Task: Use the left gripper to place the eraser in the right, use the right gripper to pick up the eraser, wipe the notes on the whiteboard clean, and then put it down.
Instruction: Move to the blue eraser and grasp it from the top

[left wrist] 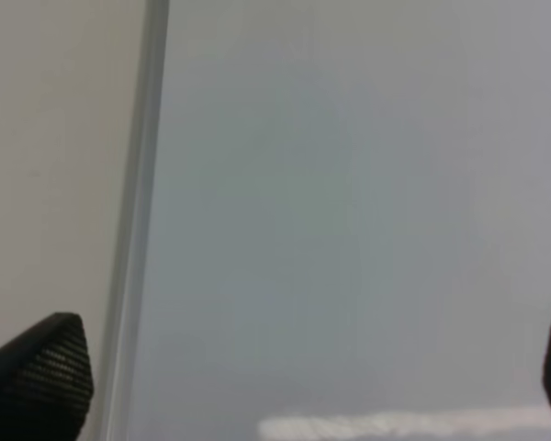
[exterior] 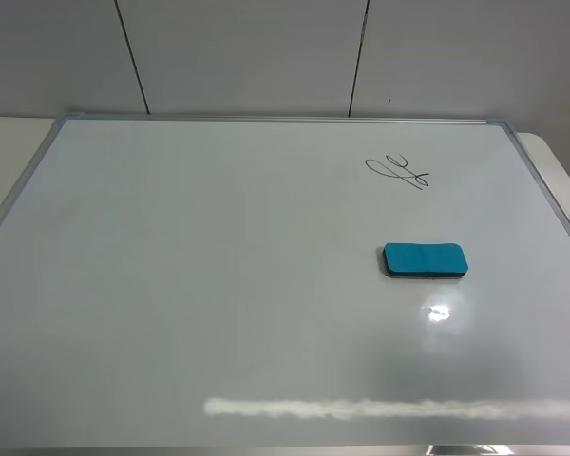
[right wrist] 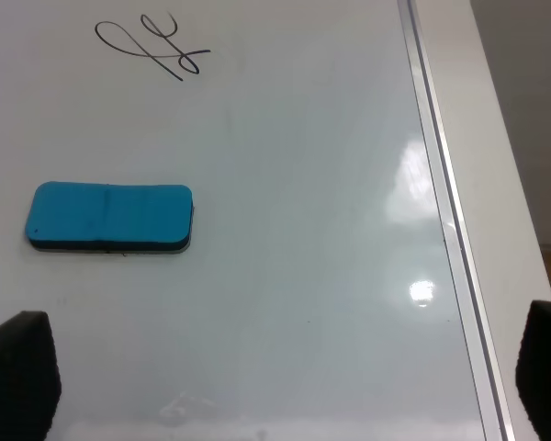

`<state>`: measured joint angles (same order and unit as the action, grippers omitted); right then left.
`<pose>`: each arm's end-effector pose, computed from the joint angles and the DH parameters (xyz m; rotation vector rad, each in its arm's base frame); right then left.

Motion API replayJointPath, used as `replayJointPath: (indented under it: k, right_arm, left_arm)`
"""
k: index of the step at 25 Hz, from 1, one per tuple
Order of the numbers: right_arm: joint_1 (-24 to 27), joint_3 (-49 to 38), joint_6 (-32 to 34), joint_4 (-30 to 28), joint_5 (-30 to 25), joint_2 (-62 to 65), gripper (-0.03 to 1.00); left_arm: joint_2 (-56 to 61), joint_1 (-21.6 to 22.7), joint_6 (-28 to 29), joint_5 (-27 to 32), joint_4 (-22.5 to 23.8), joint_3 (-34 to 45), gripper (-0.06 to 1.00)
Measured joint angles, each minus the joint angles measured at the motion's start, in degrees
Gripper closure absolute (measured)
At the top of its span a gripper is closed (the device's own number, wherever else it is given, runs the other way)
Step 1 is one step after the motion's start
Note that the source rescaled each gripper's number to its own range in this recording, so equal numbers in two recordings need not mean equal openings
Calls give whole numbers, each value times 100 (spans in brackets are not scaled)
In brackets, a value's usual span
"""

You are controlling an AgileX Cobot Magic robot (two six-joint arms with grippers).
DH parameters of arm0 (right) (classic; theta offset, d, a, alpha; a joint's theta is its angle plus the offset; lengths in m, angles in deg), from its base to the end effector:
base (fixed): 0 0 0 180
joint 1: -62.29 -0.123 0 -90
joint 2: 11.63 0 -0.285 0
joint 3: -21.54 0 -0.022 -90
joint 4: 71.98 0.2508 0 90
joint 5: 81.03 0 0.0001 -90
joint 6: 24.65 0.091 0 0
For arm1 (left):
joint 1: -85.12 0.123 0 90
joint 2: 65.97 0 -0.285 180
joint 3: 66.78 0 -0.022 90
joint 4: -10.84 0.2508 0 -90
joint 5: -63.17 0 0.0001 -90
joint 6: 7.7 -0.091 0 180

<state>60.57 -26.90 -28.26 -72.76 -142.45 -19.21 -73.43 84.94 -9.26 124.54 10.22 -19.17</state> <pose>-0.0061 -0.0013 0.2770 -0.0945 2.0477 -0.0368 -0.0081 -0.0008 0.2810 0.0316 2.0320 0.0022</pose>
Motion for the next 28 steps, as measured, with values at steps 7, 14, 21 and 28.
replayJointPath:
  k: [7, 14, 21, 28]
  right_arm:
    - [0, 0, 0, 0, 0, 0, -3]
    - [0, 0, 0, 0, 0, 0, -3]
    - [0, 0, 0, 0, 0, 0, -3]
    - [0, 0, 16, 0, 0, 0, -3]
  left_arm:
    - [0, 0, 0, -21, -5, 1, -6]
    - [0, 0, 0, -21, -5, 1, -6]
    - [0, 0, 0, -21, -5, 1, -6]
    - [0, 0, 0, -21, -5, 1, -6]
